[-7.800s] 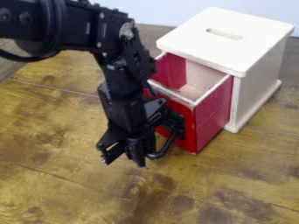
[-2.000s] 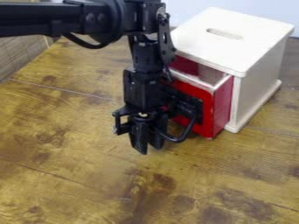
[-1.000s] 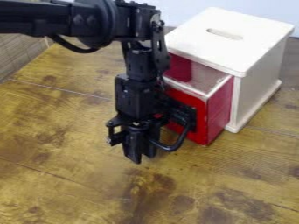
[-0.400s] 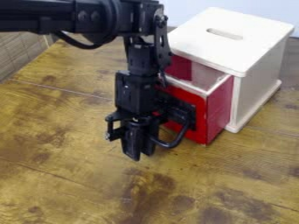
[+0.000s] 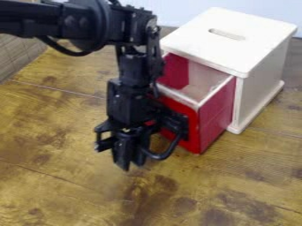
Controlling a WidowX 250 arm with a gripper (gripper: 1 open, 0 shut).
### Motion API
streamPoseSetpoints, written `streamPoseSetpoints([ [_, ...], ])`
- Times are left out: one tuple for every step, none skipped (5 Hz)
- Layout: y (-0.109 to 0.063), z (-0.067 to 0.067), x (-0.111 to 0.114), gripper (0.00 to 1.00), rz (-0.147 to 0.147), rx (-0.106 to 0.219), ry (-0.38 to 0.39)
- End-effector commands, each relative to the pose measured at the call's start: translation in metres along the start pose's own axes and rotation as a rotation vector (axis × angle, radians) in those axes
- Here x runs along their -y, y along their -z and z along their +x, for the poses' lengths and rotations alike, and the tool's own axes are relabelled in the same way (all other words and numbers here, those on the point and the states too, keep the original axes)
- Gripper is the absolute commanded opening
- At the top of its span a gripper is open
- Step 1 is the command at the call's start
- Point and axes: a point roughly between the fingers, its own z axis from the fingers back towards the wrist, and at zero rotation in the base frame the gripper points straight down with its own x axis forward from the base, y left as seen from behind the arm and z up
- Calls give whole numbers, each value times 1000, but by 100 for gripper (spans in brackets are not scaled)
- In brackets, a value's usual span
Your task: Open the drawer
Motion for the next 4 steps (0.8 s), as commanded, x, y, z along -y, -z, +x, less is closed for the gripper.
streamPoseSetpoints([
  [-25, -14, 3, 0, -56, 15, 90],
  [-27, -7, 5, 0, -65, -14, -7],
  [-20, -11, -1, 0, -55, -5, 24],
  [-17, -14, -9, 0, -45, 5, 56],
])
